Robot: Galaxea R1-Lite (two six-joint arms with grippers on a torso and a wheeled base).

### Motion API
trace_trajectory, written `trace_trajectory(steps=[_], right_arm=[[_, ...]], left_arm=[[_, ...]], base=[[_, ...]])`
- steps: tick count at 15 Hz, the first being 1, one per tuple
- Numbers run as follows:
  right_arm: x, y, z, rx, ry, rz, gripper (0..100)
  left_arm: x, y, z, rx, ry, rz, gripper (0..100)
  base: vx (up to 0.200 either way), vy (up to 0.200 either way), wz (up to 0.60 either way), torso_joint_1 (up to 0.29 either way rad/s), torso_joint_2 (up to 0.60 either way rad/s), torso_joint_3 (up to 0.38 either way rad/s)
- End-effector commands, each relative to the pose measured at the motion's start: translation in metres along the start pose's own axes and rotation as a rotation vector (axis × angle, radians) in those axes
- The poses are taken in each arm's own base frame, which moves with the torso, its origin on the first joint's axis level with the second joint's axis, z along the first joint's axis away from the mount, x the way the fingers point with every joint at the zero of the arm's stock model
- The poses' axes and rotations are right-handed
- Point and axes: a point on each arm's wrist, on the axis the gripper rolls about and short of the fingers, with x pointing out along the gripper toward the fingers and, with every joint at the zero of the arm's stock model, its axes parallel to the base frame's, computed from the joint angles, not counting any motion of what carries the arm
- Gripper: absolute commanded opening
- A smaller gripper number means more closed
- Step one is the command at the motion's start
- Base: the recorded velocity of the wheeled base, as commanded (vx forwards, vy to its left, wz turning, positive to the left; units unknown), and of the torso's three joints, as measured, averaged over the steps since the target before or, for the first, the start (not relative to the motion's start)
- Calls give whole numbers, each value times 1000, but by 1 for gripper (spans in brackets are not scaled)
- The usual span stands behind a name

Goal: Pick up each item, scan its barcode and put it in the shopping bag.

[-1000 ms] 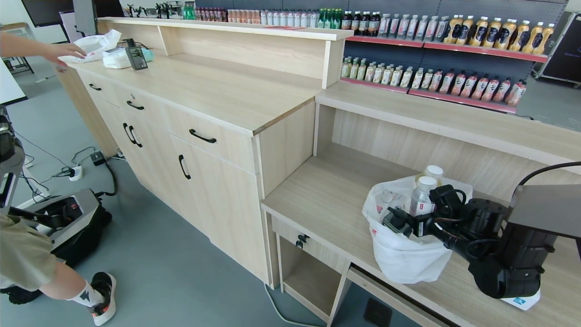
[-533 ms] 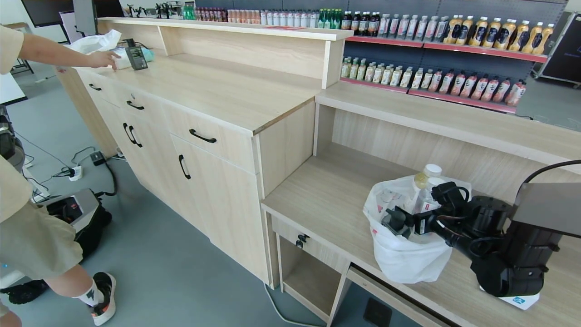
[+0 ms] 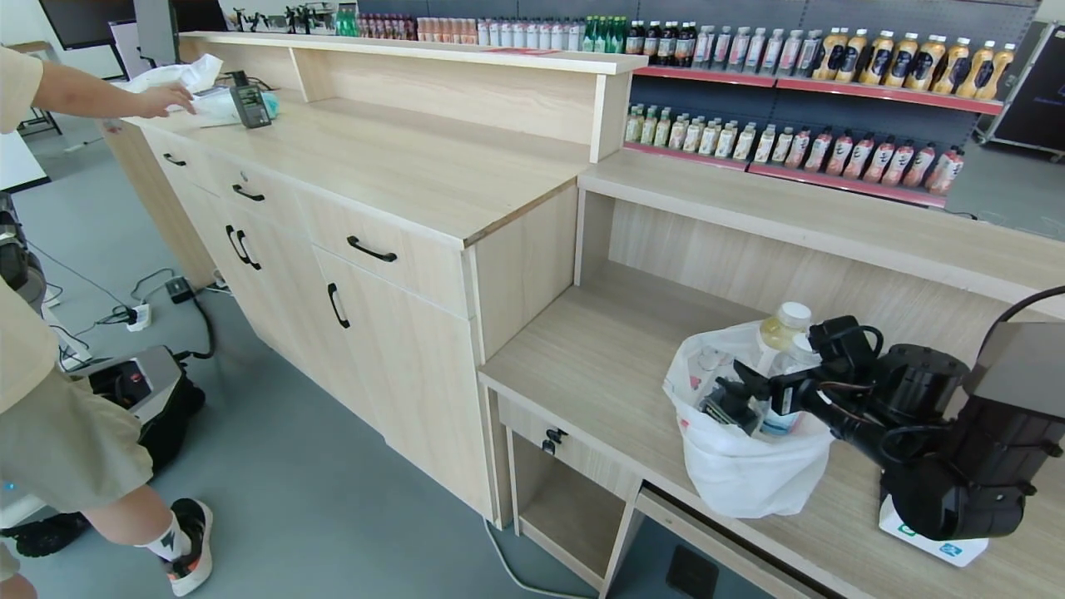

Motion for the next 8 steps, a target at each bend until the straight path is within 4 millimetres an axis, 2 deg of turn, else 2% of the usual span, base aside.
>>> trace_trajectory(steps=[1,3,4,6,8], right_arm=[[-10,-1,21,-12,-50,-7,100],[-31,-1,44,-35,-84,-13,100],[-38,-1,48,-61,-76,-15,100],[-72,-13,74,-173,-66,-68,100],[-89,-19,95,-190,-93,-98,100]], left_arm=[[0,0,0,0,-1,1,100],[0,0,0,0,-1,1,100],[0,0,0,0,-1,1,100],[0,0,0,0,-1,1,100],[0,0,0,0,-1,1,100]], base=[[0,0,0,0,0,0],[0,0,0,0,0,0],[0,0,0,0,0,0],[0,0,0,0,0,0],[0,0,0,0,0,0]])
